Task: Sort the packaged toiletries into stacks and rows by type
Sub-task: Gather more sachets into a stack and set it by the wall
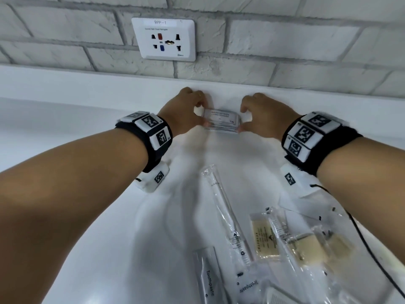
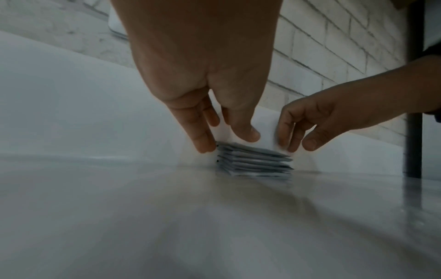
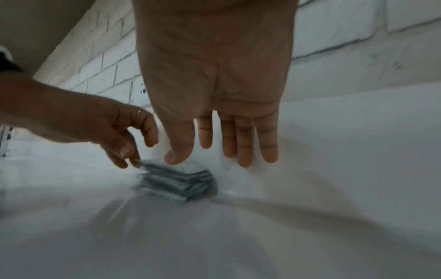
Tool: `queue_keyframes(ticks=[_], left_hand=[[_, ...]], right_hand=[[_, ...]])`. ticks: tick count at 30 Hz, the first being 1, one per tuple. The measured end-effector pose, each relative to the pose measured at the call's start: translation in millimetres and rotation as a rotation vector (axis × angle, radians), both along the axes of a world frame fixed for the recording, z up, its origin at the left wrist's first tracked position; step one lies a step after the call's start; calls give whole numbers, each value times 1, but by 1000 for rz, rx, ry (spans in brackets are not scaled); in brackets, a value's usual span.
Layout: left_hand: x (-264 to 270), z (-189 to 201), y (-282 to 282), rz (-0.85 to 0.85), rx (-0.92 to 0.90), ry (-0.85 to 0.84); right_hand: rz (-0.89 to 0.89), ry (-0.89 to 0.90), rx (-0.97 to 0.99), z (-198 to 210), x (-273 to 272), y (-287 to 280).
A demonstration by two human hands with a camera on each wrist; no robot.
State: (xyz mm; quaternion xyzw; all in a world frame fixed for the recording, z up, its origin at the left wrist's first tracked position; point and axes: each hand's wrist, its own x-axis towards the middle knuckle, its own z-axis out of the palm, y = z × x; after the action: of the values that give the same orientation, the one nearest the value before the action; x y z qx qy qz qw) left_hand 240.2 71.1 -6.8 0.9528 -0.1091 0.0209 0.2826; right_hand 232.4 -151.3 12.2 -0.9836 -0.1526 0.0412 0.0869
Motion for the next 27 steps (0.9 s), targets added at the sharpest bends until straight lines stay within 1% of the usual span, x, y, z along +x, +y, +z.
queue_keyframes(ticks=[2,5,7,9,12,15,18,20,22,24,27], left_hand=[[-8,5,3,23,-1,-30],[-26,15,2,23,9,-80],[-43,20,-4,-9,22,-87],[-65,23,-14,-77,52,-95],[-103,28,-38,-201,88,-86],[-138,27,-68,-311,102,-40],[-165,25,-92,-388,137,-2],[-182,27,-100,-405,144,11],[-200,30,-98,-402,168,28],[-217,33,-85,-401,251,103],[-242,36,-58,-435,422,266]], right_hand=[[-8,35,-16,16,-8,-16],[-62,136,-56,41,-31,-44],[-95,213,-104,54,-55,-63],[-115,292,-161,59,-83,-82],[-108,338,-217,51,-124,-101],[-86,331,-236,27,-159,-102],[-93,249,-199,1,-181,-94],[-152,201,-174,-7,-190,-90],[-197,232,-156,-10,-196,-91],[-203,252,-177,-10,-204,-93],[-201,174,-170,-11,-216,-96]])
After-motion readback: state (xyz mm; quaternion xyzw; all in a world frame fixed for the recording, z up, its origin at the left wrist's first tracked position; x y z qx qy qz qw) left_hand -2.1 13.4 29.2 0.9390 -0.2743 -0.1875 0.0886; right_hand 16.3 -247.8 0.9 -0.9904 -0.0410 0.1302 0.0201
